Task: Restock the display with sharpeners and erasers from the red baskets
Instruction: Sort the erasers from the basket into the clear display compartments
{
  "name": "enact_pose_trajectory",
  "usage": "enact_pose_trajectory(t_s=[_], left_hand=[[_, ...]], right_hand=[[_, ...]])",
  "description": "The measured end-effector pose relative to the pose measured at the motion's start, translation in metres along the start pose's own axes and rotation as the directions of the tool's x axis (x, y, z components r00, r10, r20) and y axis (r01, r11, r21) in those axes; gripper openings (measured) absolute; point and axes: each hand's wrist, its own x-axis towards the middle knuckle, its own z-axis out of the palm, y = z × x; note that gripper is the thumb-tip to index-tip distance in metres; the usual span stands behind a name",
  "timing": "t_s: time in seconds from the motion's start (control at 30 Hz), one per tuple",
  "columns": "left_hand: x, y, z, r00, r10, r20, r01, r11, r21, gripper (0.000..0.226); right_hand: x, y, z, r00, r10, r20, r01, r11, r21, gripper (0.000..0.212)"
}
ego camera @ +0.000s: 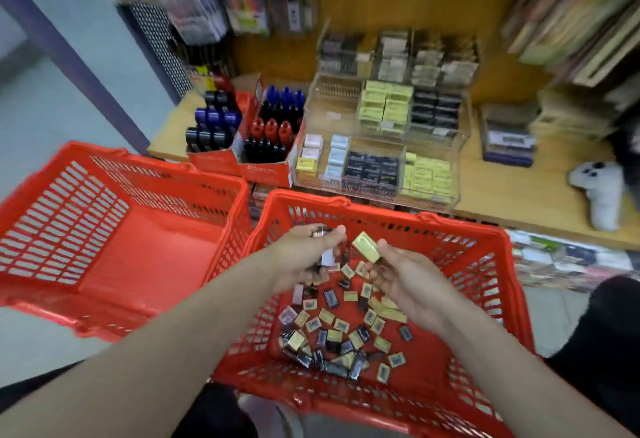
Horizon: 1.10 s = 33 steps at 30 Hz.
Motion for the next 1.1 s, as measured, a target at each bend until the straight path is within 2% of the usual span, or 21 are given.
enact_pose_trajectory(t_s=[0.17, 0.3, 0.37, 0.5, 0.57, 0.63, 0.7, 0.77, 0.83, 0.87, 0.93, 1.0, 1.07, 1.1], left_hand=[[-0.058, 0.071, 0.024, 0.985, 0.159, 0.071, -0.168, 0.976, 0.135, 0.046], [-0.068, 0.097, 0.047, 0.957, 0.281, 0.075, -0.284, 0.958, 0.045, 0.034], [-0.063, 0.099, 0.056, 0.952, 0.292, 0.088, -0.293, 0.956, 0.002, 0.027], [-0.038, 0.106, 0.066, 0.945, 0.289, 0.153, -0.282, 0.957, -0.063, 0.033], [-0.027, 0.113, 0.062, 0.948, 0.284, 0.144, -0.276, 0.958, -0.074, 0.027], [-0.019, 0.122, 0.053, 0.955, 0.279, 0.100, -0.274, 0.960, -0.061, 0.024], [-0.009, 0.130, 0.043, 0.950, 0.293, 0.106, -0.292, 0.956, -0.024, 0.024], [0.001, 0.138, 0.035, 0.954, 0.282, 0.107, -0.279, 0.959, -0.043, 0.027], [0.014, 0.144, 0.029, 0.958, 0.280, 0.057, -0.277, 0.959, -0.052, 0.030], [0.021, 0.147, 0.026, 0.951, 0.308, 0.007, -0.309, 0.951, 0.030, 0.030], [0.037, 0.154, 0.018, 0.893, 0.441, -0.092, -0.383, 0.851, 0.359, 0.029], [0.056, 0.158, 0.009, 0.810, 0.585, -0.047, -0.426, 0.641, 0.638, 0.039], [0.072, 0.159, 0.005, 0.775, 0.629, 0.063, -0.446, 0.473, 0.760, 0.051], [0.080, 0.159, 0.005, 0.769, 0.631, 0.102, -0.450, 0.421, 0.788, 0.055]], right_hand=[[-0.060, -0.091, 0.015, 0.975, -0.202, 0.097, 0.217, 0.958, -0.189, 0.013], [-0.082, -0.136, 0.012, 0.907, -0.401, 0.131, 0.421, 0.833, -0.359, 0.018], [-0.083, -0.145, 0.008, 0.880, -0.457, 0.130, 0.469, 0.792, -0.391, 0.021], [-0.066, -0.151, 0.005, 0.830, -0.554, 0.065, 0.530, 0.747, -0.400, 0.015], [-0.056, -0.158, 0.010, 0.807, -0.584, 0.083, 0.559, 0.712, -0.425, 0.014], [-0.046, -0.164, 0.014, 0.774, -0.617, 0.142, 0.577, 0.595, -0.560, 0.019], [-0.032, -0.171, 0.018, 0.716, -0.666, 0.210, 0.546, 0.348, -0.762, 0.022], [-0.014, -0.178, 0.022, 0.620, -0.725, 0.300, 0.530, 0.104, -0.842, 0.025], [0.010, -0.184, 0.024, 0.552, -0.756, 0.352, 0.509, -0.029, -0.860, 0.031], [0.024, -0.188, 0.025, 0.539, -0.769, 0.342, 0.468, -0.064, -0.881, 0.033], [0.051, -0.197, 0.023, 0.548, -0.791, 0.274, 0.350, -0.081, -0.933, 0.037], [0.076, -0.202, 0.020, 0.579, -0.793, 0.187, 0.232, -0.059, -0.971, 0.040], [0.098, -0.205, 0.017, 0.581, -0.799, 0.156, 0.142, -0.090, -0.986, 0.039], [0.107, -0.205, 0.017, 0.571, -0.805, 0.163, 0.108, -0.123, -0.987, 0.040]])
